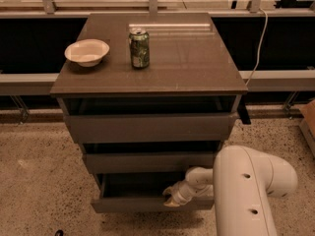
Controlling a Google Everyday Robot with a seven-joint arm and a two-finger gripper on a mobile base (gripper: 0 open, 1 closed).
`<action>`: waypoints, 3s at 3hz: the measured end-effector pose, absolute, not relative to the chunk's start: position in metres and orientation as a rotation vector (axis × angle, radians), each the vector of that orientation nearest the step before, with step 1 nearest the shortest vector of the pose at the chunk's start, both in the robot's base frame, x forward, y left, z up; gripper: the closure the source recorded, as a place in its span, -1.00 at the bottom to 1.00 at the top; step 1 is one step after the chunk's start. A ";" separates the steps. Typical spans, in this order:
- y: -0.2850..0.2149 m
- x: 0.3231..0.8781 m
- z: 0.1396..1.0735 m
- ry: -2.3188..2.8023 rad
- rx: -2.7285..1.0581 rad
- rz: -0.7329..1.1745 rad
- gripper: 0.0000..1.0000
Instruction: Open bottom drawer
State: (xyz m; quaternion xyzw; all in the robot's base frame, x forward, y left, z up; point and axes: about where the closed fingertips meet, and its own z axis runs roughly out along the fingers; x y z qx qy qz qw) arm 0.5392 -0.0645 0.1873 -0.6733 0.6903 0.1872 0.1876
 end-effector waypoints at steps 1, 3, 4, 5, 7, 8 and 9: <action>-0.064 0.538 0.187 1.942 -1.896 0.529 -0.12; -0.062 0.536 0.186 1.943 -1.896 0.535 -1.00; -0.064 0.535 0.185 1.953 -1.887 0.542 -1.00; -0.069 0.534 0.184 1.965 -1.892 0.555 -1.00; -0.076 0.509 0.165 1.991 -1.886 0.643 -1.00; -0.077 0.494 0.161 2.014 -1.896 0.672 -0.61; -0.077 0.494 0.164 2.014 -1.896 0.672 -0.60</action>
Offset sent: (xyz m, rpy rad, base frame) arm -0.0009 0.0008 -0.0005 0.0006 0.0017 0.0010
